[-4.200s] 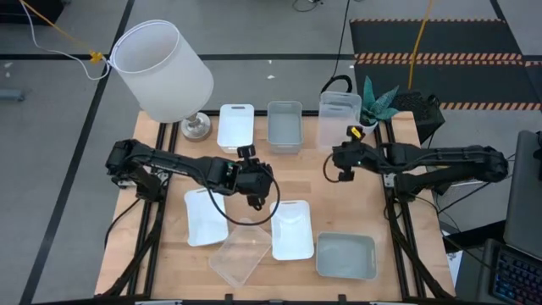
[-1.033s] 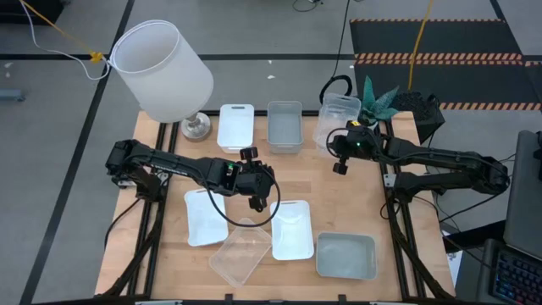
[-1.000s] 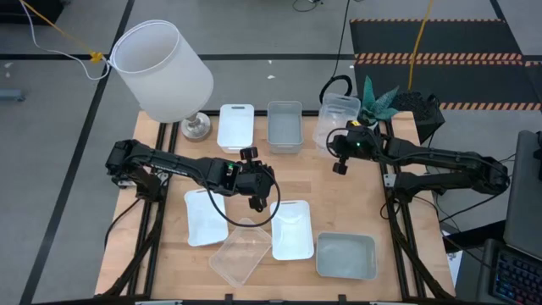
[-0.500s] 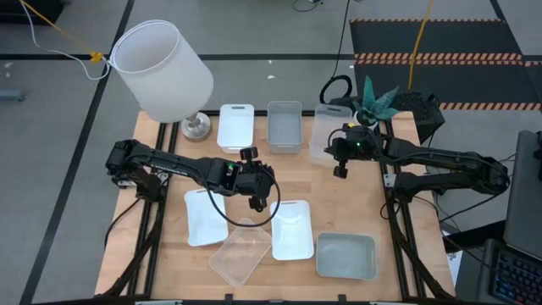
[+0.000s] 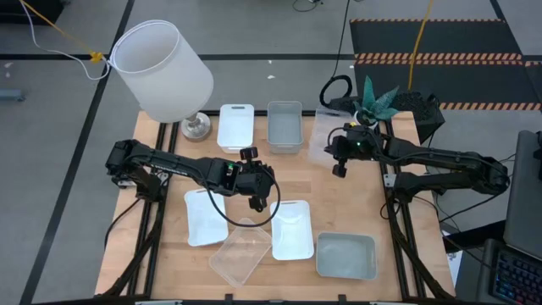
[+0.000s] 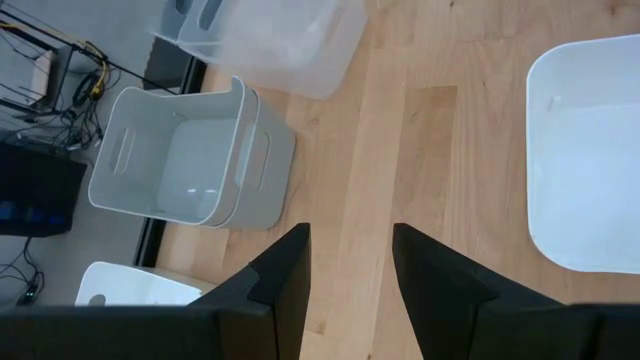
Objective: Stack baskets by color
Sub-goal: Stack the middle transparent bin on the top right transparent bin
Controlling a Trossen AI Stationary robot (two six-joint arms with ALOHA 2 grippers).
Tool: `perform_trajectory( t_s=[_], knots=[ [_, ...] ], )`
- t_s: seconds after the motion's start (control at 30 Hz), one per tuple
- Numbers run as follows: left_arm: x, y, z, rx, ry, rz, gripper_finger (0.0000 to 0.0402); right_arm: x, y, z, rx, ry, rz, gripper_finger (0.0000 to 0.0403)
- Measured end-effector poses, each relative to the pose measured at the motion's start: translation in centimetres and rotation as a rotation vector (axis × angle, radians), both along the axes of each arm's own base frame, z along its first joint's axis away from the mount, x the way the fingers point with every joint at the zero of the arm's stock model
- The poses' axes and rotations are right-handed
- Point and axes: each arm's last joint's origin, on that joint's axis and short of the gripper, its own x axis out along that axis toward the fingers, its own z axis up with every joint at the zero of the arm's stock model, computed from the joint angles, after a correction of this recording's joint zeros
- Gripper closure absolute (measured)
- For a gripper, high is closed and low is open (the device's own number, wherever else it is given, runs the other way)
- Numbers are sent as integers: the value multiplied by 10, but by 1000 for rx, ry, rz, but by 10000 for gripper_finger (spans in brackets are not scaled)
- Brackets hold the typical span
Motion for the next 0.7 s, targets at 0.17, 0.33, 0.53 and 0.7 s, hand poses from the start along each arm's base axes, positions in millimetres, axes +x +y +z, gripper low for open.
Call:
perform_trajectory(
  t_s=[0.17, 0.33, 0.53, 0.7],
  knots=[
    [0, 0, 0, 0, 0, 0, 256, -1, -1, -1, -18, 18, -55, 342],
    [0, 0, 0, 2, 1, -3, 256, 0, 0, 4, 0, 1, -85, 285],
    [0, 0, 0, 2, 2, -3, 256, -1, 5, 12, 53, 36, -85, 226],
    [0, 0, 0, 2, 1, -3, 256, 5, 23, 20, 240, 2, 94, 220]
  ],
)
